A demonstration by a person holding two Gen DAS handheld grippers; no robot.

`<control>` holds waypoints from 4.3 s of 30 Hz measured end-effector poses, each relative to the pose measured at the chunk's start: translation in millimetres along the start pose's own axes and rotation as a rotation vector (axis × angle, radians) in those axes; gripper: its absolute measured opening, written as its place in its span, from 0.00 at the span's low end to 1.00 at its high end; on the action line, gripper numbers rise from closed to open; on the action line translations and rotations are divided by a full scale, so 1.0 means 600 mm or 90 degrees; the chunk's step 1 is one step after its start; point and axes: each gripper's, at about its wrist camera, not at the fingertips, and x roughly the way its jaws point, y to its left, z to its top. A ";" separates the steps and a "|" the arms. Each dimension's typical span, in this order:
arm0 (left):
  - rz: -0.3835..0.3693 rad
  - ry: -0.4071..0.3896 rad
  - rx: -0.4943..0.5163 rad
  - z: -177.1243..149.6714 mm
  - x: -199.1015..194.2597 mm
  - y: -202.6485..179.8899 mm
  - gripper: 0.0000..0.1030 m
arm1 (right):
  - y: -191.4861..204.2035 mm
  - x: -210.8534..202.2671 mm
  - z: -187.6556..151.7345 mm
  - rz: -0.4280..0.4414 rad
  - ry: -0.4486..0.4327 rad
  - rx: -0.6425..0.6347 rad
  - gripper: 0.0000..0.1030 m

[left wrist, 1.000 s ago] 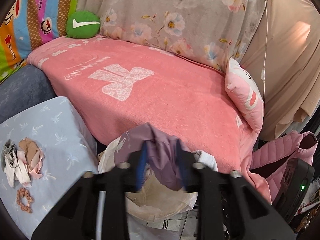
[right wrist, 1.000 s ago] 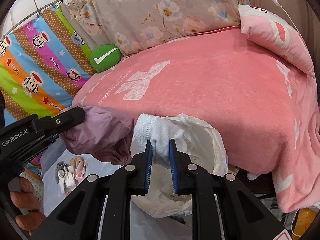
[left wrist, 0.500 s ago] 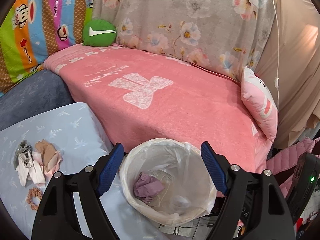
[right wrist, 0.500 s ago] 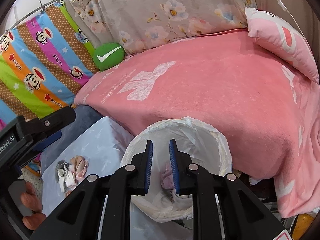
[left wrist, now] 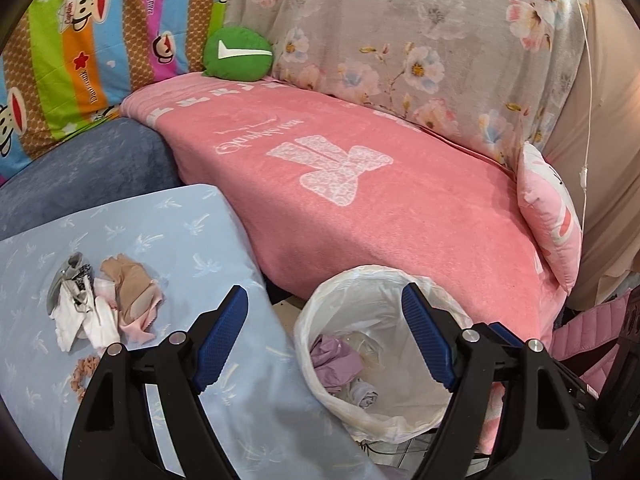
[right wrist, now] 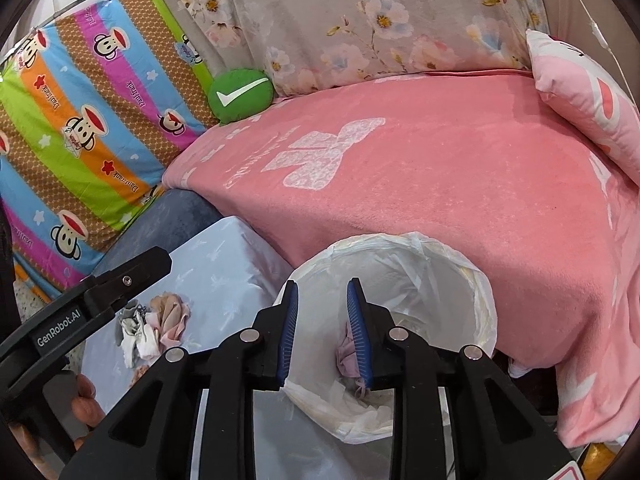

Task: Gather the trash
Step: 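Open both tools over the white bin to drop cloth and sock, then move both tools back over the remaining fabric pile, then grasp brown spotted scrunchie with left tool, then grasp grey sock with right tool while left tool holds scrunchie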

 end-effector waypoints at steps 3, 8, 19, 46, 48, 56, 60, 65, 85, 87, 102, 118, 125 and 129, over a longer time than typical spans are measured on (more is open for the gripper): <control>0.010 0.001 -0.011 -0.004 -0.002 0.017 0.73 | 0.017 0.006 -0.005 0.005 0.006 -0.010 0.26; 0.024 0.003 -0.035 -0.011 -0.006 0.049 0.73 | 0.041 0.013 -0.013 0.012 0.015 -0.024 0.28; 0.064 0.004 -0.063 -0.028 -0.020 0.113 0.73 | 0.093 0.035 -0.037 0.026 0.044 -0.057 0.30; 0.153 0.043 -0.142 -0.090 -0.026 0.271 0.73 | 0.243 0.108 -0.112 0.063 0.121 -0.133 0.30; 0.162 0.049 -0.150 -0.098 -0.024 0.286 0.73 | 0.253 0.114 -0.118 0.065 0.126 -0.138 0.30; 0.210 0.089 -0.207 -0.148 -0.016 0.368 0.73 | 0.293 0.142 -0.142 0.075 0.151 -0.157 0.30; 0.232 0.104 -0.223 -0.170 -0.016 0.397 0.73 | 0.309 0.155 -0.153 0.078 0.163 -0.164 0.30; 0.242 0.119 -0.242 -0.189 -0.013 0.423 0.73 | 0.330 0.172 -0.165 0.083 0.178 -0.172 0.30; 0.198 0.125 -0.240 -0.195 -0.006 0.431 0.10 | 0.385 0.214 -0.192 0.093 0.212 -0.203 0.30; 0.200 0.111 -0.251 -0.192 -0.024 0.442 0.10 | 0.398 0.219 -0.192 0.099 0.212 -0.207 0.30; 0.242 0.014 -0.279 -0.108 -0.091 0.522 0.10 | 0.539 0.280 -0.141 0.179 0.209 -0.212 0.30; 0.234 -0.009 -0.254 -0.051 -0.070 0.550 0.10 | 0.610 0.416 -0.139 0.188 0.267 -0.171 0.12; 0.230 -0.012 -0.242 -0.041 -0.073 0.531 0.10 | 0.594 0.371 -0.116 0.207 0.226 -0.154 0.08; 0.220 -0.021 -0.230 -0.030 -0.083 0.506 0.10 | 0.579 0.335 -0.092 0.210 0.200 -0.159 0.08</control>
